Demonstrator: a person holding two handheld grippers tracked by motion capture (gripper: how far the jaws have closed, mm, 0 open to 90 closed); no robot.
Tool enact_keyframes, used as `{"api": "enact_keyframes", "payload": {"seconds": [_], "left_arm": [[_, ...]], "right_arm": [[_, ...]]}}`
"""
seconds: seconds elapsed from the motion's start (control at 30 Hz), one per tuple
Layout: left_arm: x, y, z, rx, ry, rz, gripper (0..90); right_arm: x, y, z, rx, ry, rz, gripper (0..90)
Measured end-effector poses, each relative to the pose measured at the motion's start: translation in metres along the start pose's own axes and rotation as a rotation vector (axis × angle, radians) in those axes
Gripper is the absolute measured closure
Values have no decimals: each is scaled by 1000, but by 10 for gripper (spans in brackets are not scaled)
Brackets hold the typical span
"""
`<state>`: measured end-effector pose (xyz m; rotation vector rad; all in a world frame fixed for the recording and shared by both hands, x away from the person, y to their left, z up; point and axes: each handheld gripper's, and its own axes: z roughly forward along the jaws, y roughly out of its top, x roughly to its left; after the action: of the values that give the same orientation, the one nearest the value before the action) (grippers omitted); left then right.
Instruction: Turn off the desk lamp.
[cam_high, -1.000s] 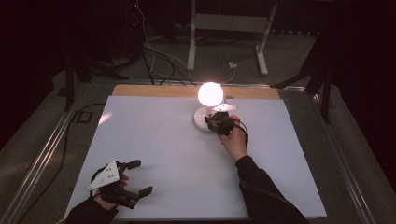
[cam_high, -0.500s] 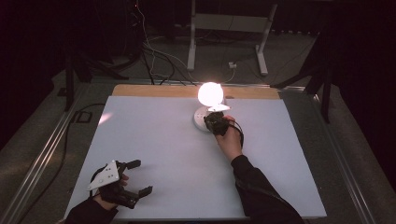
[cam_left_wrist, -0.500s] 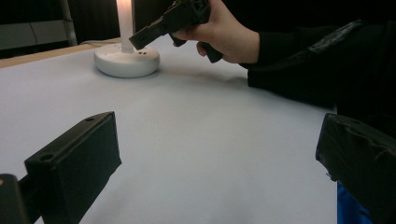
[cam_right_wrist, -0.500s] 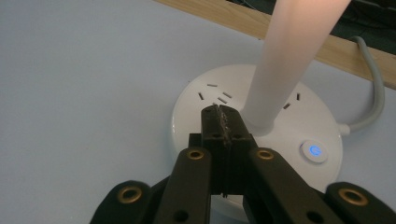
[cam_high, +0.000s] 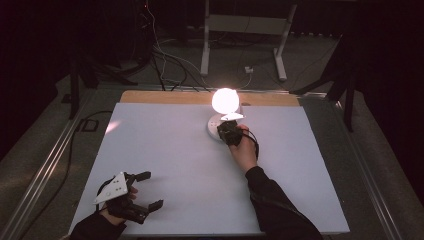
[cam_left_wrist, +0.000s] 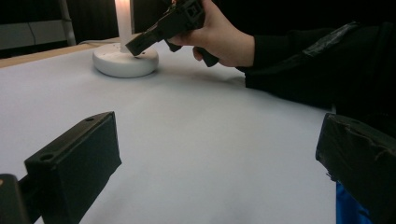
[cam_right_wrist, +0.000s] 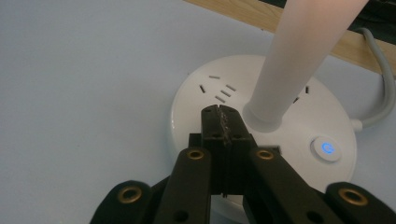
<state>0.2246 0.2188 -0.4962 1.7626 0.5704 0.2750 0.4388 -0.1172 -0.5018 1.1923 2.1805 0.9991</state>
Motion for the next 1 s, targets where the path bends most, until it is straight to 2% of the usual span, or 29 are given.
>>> {"api": "enact_keyframes", "payload": {"seconds": [0.37, 0.4, 0.47, 0.57, 0.73, 1.0], "left_arm": [[0, 0, 0, 2, 1, 0, 5], [0, 0, 1, 2, 1, 1, 5], [-1, 0, 1, 6, 0, 4, 5], [0, 0, 0, 2, 2, 4, 5], [0, 0, 1, 6, 2, 0, 5], [0, 0, 0, 3, 3, -1, 5]], "right_arm": [[0, -2, 1, 5, -7, 3, 900], [1, -1, 1, 6, -12, -1, 900], [5, 0, 1, 20, -32, -46, 900], [4, 2, -1, 27, -38, -53, 900], [3, 8, -12, -1, -14, -31, 900], [2, 19, -24, -31, -6, -21, 900]]}}
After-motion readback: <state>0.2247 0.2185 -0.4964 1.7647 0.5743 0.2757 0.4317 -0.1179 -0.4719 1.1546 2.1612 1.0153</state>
